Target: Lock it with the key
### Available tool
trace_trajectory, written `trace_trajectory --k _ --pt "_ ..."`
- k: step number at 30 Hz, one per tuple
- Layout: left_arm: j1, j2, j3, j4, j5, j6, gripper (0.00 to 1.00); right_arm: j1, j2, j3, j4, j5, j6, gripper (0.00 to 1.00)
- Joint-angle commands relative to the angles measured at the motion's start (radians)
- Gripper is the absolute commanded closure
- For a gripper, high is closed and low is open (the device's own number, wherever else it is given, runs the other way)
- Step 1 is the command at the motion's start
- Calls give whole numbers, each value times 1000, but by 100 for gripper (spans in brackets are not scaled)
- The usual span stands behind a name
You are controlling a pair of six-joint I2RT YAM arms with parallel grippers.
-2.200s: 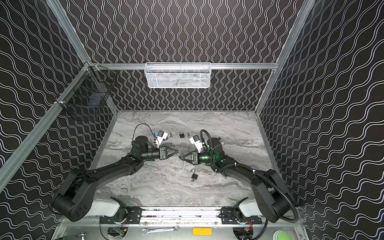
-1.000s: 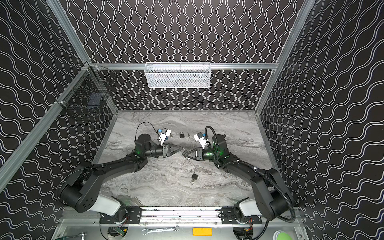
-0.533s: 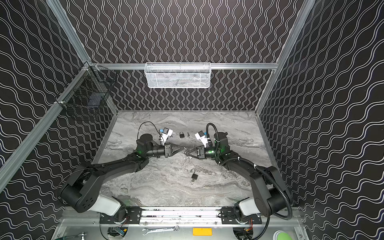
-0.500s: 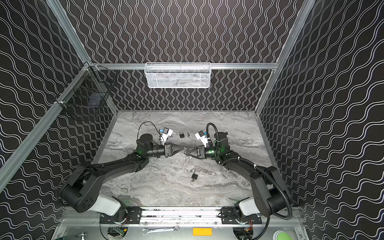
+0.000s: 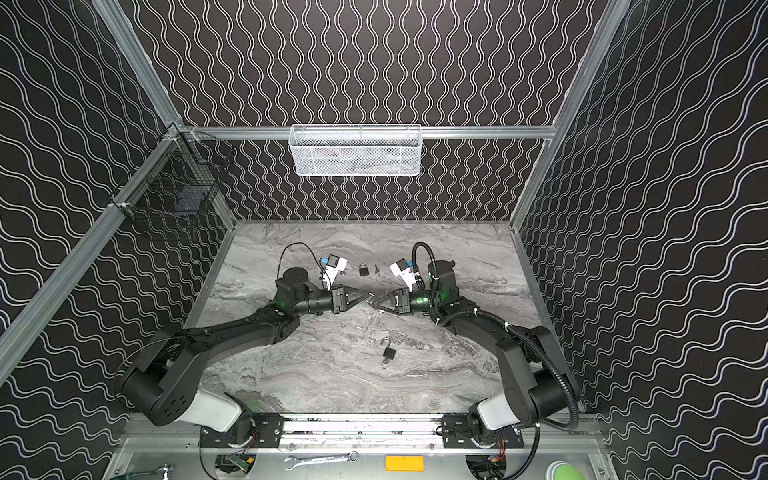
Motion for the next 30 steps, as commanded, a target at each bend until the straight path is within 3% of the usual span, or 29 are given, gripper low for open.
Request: trace_trajectory --k 1,9,13,18,27,30 --pt "-36 -9 13 41 247 19 100 1 14 18 49 171 2 100" --pt "-34 -18 39 -32 196 44 99 0 -6 2 24 170 -18 100" --pt "-31 -20 57 -49 167 39 81 1 -9 -12 19 155 -28 100" --pt "-27 -3 92 -126 133 67 76 1 -33 -39 23 153 -28 100" --pt "-27 44 125 -117 165 57 82 0 -42 -51 20 159 -37 100" --pt "-26 48 129 -129 166 69 92 0 -43 -49 21 157 -38 100"
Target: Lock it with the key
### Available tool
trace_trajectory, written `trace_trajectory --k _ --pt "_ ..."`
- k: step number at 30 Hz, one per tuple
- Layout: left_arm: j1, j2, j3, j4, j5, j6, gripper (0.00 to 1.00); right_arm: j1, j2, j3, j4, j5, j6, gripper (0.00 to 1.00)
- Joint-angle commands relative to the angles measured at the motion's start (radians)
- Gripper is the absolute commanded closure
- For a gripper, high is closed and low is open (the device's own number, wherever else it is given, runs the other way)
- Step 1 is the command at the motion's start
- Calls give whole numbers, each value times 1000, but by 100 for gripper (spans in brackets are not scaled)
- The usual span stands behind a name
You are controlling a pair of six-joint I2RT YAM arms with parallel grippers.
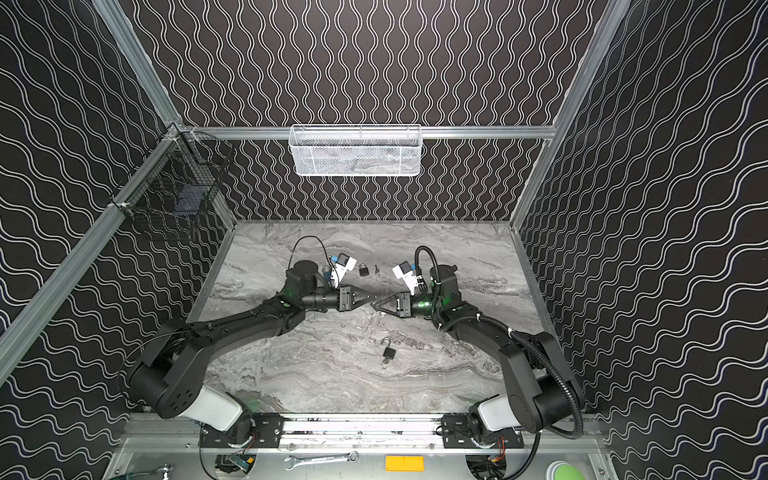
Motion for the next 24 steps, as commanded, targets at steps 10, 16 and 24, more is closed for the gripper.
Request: trace_trajectory --k 10,16,24 --pt "-13 37 76 -50 97 57 100 -1 -6 0 4 106 -2 100" --pt "-9 81 130 -61 59 35 100 -13 -15 -29 47 119 25 78" --pt "-7 144 200 -1 74 -50 100 -39 -40 -93 106 128 50 58"
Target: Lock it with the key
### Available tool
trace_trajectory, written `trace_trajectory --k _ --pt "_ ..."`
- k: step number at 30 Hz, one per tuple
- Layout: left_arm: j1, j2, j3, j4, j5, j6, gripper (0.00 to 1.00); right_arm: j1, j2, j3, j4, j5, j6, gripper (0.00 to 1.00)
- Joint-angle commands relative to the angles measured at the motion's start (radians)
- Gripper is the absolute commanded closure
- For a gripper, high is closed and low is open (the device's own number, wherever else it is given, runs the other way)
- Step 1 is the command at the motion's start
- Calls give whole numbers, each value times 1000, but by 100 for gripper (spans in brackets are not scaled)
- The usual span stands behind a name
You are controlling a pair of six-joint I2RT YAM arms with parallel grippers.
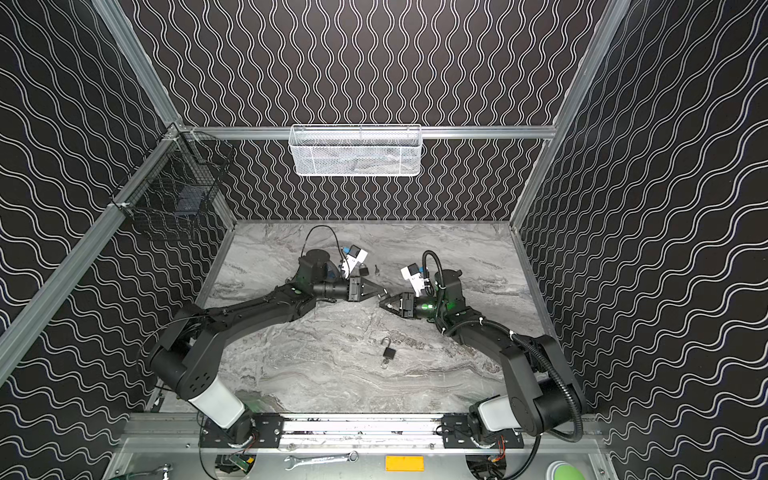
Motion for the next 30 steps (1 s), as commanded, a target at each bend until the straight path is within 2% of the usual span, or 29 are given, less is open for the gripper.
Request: trace_trajectory --k 1,11,21,30 --pt "0 17 26 64 25 -41 100 -8 -21 -27 64 17 23 58" --pt "0 55 45 57 26 -58 100 -46 -80 -104 154 17 72 58" --pt "0 64 48 59 14 -73 100 -56 -84 -119 177 -5 78 71" --pt "0 78 53 58 17 -82 100 -57 -84 -123 187 -2 83 89"
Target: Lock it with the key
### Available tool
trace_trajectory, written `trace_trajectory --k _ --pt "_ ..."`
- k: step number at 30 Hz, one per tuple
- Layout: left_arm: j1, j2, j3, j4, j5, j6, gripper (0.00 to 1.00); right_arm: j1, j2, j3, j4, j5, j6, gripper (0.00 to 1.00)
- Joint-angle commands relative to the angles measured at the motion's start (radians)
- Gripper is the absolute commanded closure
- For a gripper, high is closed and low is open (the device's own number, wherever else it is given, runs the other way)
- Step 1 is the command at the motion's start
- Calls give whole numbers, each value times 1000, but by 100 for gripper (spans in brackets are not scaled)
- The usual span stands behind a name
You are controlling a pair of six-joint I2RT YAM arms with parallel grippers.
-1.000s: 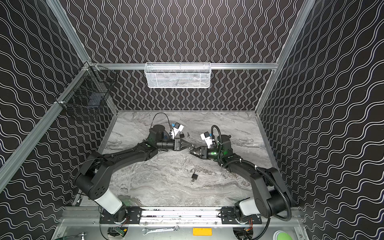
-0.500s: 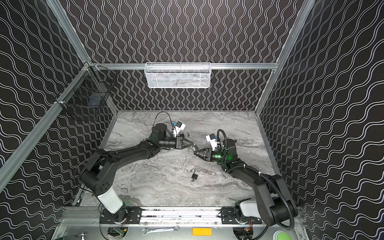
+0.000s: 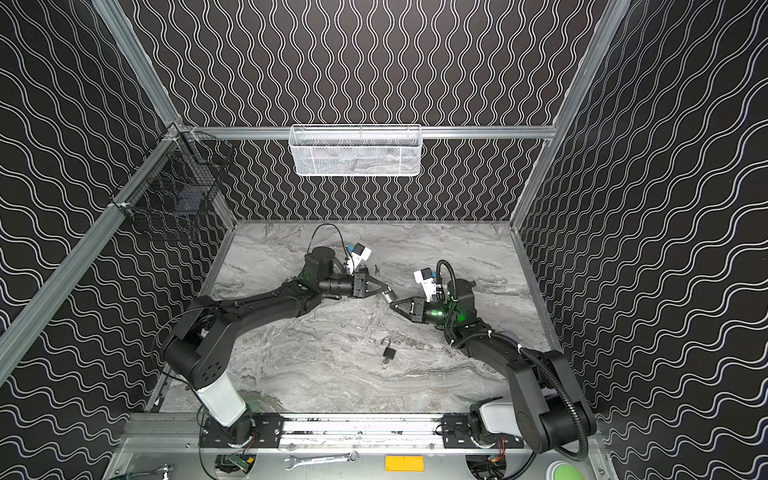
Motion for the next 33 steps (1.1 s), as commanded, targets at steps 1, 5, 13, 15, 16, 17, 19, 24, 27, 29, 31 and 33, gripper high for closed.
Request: trace_trajectory --k 1,5,13,15,16,17,19,24,27,29,31,33 --pt "1 2 10 27 -1 -6 100 1 -1 -1 56 -10 9 91" --pt "0 2 10 30 1 -10 100 1 -1 -2 58 -10 11 96" --pt "0 10 20 47 -2 -24 100 -4 -17 -4 39 -1 0 100" --pt "3 16 22 58 0 -35 100 -7 -18 -7 38 -4 -1 100" --pt "6 17 24 60 -3 -39 100 -7 -19 -10 36 -3 -1 100" --pt "9 20 27 61 -7 -41 100 -9 -19 -12 33 -3 -4 100" --pt "18 29 33 75 -8 -50 100 -10 -15 -15 23 -1 -9 100" --pt "42 66 46 158 2 -102 100 -13 -11 -33 23 0 -13 100" --pt "55 90 72 175 17 -114 100 -13 -12 -41 8 -4 -23 100" --pt "61 101 91 169 27 -113 100 -15 -14 -43 -7 -2 -35 100" --pt "62 109 109 148 32 -100 100 -15 -16 -44 -25 -4 -45 100" --pt "62 109 123 130 32 -92 100 -14 -17 -44 -39 -6 -55 100"
